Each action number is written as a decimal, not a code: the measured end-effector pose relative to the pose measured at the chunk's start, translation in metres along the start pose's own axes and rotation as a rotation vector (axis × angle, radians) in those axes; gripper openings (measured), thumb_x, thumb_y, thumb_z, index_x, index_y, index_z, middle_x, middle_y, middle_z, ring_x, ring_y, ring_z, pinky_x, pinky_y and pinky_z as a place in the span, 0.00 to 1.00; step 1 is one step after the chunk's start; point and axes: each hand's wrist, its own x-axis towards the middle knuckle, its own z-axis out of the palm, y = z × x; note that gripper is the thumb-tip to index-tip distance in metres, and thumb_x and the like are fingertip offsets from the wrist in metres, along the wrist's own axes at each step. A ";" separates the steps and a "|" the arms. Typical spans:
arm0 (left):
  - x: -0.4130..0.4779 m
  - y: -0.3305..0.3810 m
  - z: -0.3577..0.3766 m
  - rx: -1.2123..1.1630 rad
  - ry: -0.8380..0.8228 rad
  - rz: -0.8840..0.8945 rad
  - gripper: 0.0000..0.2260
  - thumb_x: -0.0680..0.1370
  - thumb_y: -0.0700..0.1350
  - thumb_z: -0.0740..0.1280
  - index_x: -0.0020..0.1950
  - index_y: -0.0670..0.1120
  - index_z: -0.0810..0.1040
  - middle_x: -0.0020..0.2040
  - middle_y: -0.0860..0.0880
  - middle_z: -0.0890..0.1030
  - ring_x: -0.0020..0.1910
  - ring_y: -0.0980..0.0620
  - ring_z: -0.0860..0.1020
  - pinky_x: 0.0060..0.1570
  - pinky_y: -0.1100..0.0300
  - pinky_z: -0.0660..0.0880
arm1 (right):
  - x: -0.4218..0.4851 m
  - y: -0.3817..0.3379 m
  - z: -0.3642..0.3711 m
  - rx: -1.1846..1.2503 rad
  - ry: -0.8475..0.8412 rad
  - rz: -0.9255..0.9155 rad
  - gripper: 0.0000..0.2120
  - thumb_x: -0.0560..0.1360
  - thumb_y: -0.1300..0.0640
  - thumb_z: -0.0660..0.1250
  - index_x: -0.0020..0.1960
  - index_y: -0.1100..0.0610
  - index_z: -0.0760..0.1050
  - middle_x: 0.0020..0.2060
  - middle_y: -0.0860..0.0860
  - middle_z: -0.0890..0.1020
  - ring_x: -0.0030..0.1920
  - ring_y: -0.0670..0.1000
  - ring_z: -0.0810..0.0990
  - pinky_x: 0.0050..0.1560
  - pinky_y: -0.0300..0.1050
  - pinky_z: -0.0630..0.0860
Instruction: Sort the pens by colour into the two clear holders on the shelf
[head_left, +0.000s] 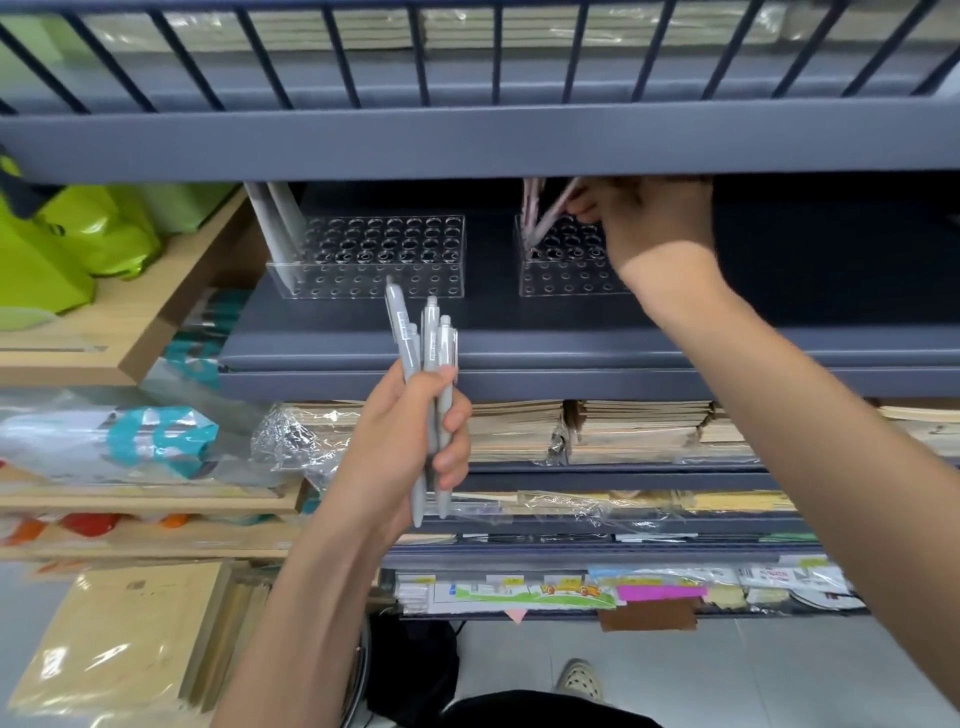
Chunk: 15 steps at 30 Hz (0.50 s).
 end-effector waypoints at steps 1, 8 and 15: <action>-0.001 0.000 -0.002 0.015 0.008 -0.003 0.08 0.83 0.43 0.57 0.46 0.43 0.64 0.27 0.50 0.69 0.21 0.52 0.62 0.19 0.63 0.62 | 0.003 -0.002 0.004 -0.108 -0.047 -0.011 0.11 0.78 0.58 0.61 0.38 0.52 0.77 0.39 0.51 0.84 0.45 0.56 0.83 0.57 0.57 0.77; -0.012 -0.003 -0.020 -0.004 -0.018 0.042 0.04 0.83 0.41 0.60 0.50 0.43 0.69 0.37 0.46 0.76 0.23 0.53 0.66 0.19 0.63 0.64 | 0.003 -0.020 0.018 -0.574 -0.119 -0.167 0.23 0.82 0.42 0.56 0.64 0.58 0.75 0.61 0.57 0.80 0.63 0.59 0.76 0.67 0.51 0.67; -0.015 -0.006 -0.036 0.014 -0.065 0.098 0.07 0.82 0.45 0.64 0.49 0.43 0.77 0.48 0.36 0.83 0.22 0.53 0.69 0.21 0.63 0.67 | -0.002 -0.021 0.025 -0.719 -0.071 -0.297 0.21 0.82 0.44 0.56 0.66 0.57 0.73 0.63 0.57 0.78 0.64 0.60 0.73 0.64 0.48 0.66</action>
